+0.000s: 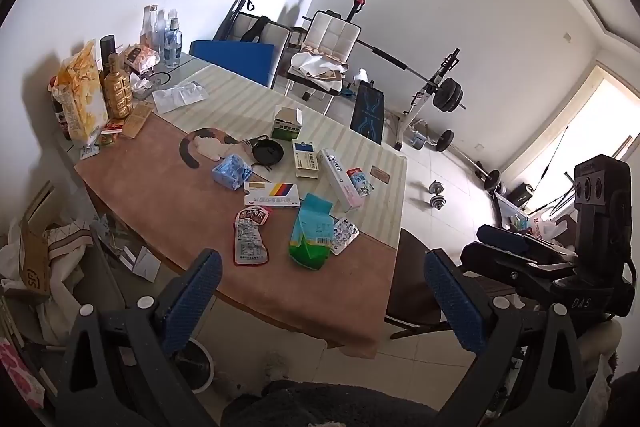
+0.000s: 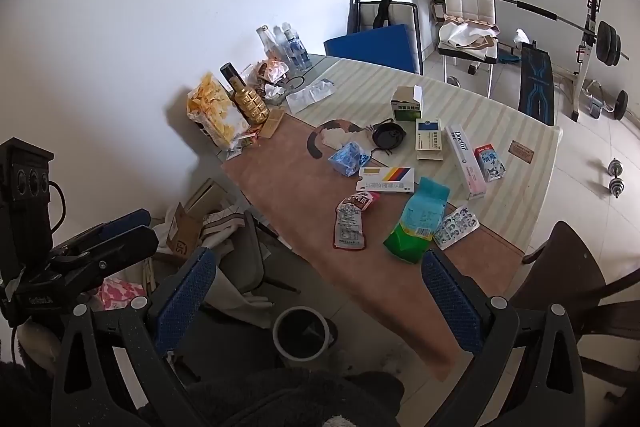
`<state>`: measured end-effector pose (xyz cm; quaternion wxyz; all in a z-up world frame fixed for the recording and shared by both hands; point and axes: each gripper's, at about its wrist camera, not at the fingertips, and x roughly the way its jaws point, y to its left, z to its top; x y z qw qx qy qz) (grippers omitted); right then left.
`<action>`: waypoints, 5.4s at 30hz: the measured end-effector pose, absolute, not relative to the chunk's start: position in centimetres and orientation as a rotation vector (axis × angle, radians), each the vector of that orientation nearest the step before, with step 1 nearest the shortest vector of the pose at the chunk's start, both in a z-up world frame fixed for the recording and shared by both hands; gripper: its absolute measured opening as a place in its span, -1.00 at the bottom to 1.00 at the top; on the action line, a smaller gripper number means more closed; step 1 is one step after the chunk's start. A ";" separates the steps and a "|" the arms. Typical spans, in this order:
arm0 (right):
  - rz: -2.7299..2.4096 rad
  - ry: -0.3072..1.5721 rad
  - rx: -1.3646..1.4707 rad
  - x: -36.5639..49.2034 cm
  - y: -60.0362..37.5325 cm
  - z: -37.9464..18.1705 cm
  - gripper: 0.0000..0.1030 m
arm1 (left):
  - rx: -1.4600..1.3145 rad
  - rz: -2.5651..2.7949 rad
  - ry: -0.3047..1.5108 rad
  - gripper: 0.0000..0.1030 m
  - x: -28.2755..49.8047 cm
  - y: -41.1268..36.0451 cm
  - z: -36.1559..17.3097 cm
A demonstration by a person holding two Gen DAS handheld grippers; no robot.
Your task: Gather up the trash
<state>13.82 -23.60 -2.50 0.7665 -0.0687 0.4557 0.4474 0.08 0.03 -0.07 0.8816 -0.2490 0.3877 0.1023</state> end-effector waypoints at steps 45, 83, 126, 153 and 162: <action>0.971 0.988 -0.145 14.7 -23.4 -1.9 1.00 | -0.510 0.193 0.802 1.00 1.5 -1.7 0.2; 0.923 0.991 -0.116 15.7 -23.4 -2.0 1.00 | -0.470 0.270 0.811 1.00 2.1 -1.9 0.0; 0.356 1.620 -0.457 38.9 -8.0 -45.1 0.61 | -0.599 0.568 1.532 0.34 27.4 7.0 -38.9; 0.494 1.534 -0.421 38.7 -11.6 -37.3 0.36 | -0.532 0.615 1.323 -0.12 24.0 5.7 -31.3; 0.628 1.448 -0.402 35.9 -10.9 -30.8 0.36 | -0.578 0.678 1.162 -0.12 19.9 8.3 -25.6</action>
